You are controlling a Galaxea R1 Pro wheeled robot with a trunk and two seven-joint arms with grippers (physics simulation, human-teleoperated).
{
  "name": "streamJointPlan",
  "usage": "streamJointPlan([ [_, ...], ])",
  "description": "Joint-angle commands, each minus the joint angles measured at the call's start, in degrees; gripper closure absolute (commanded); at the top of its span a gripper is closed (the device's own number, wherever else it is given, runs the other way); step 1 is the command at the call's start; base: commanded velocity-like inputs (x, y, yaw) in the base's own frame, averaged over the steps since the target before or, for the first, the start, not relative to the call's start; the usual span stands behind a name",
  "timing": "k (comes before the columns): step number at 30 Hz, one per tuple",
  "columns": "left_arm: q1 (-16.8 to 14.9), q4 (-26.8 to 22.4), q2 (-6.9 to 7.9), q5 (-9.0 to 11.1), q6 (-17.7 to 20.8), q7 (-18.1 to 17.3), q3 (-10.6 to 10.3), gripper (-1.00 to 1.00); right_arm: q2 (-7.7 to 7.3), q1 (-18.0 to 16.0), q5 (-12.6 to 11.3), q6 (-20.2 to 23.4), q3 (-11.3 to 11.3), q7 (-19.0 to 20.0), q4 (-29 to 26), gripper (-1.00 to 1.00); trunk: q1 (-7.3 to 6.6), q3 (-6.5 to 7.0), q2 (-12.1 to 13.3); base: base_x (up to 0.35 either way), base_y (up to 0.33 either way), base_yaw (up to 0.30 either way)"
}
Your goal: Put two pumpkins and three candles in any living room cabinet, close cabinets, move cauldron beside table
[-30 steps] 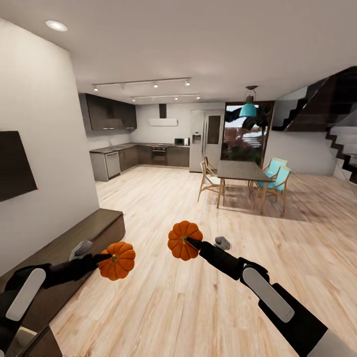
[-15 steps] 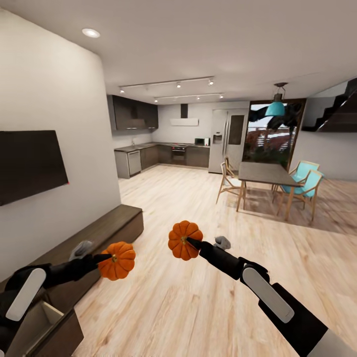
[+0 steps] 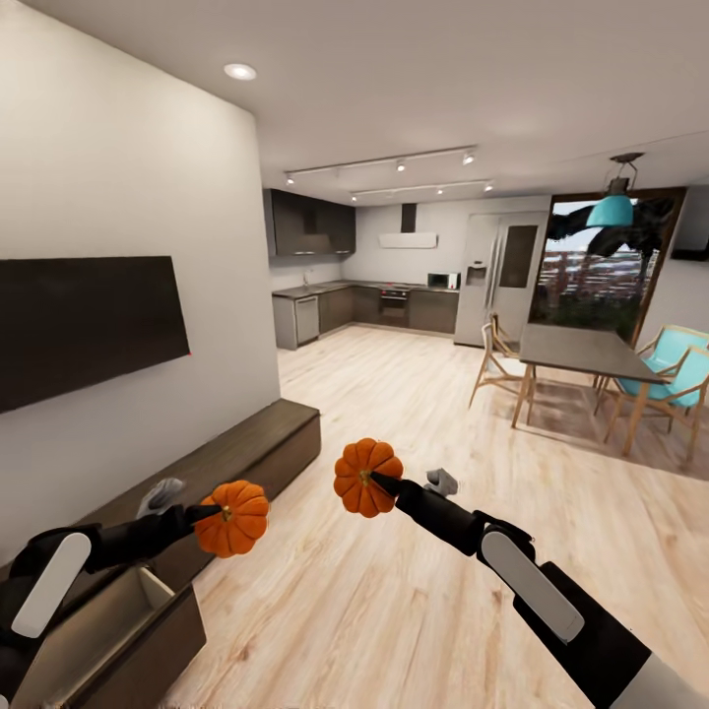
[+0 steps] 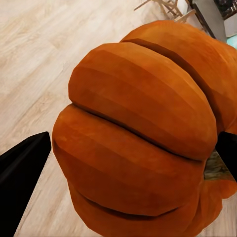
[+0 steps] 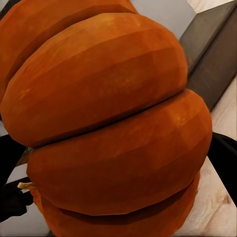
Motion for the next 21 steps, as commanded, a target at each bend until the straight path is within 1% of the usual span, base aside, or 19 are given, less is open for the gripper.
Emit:
streamJointPlan([
  [1,0.0,0.0,-0.02,0.4,0.4,-0.5,0.1,1.0,-0.05,0.0,-0.7,0.0,0.0,-0.3,-0.1,1.0,0.02,-0.04,-0.1,0.0,0.0,0.279],
  [21,-0.1,0.0,-0.08,0.4,0.4,-0.6,0.1,1.0,-0.04,0.0,-0.7,-0.1,-0.1,-0.2,-0.4,1.0,0.02,-0.47,-0.1,0.0,0.0,0.279],
])
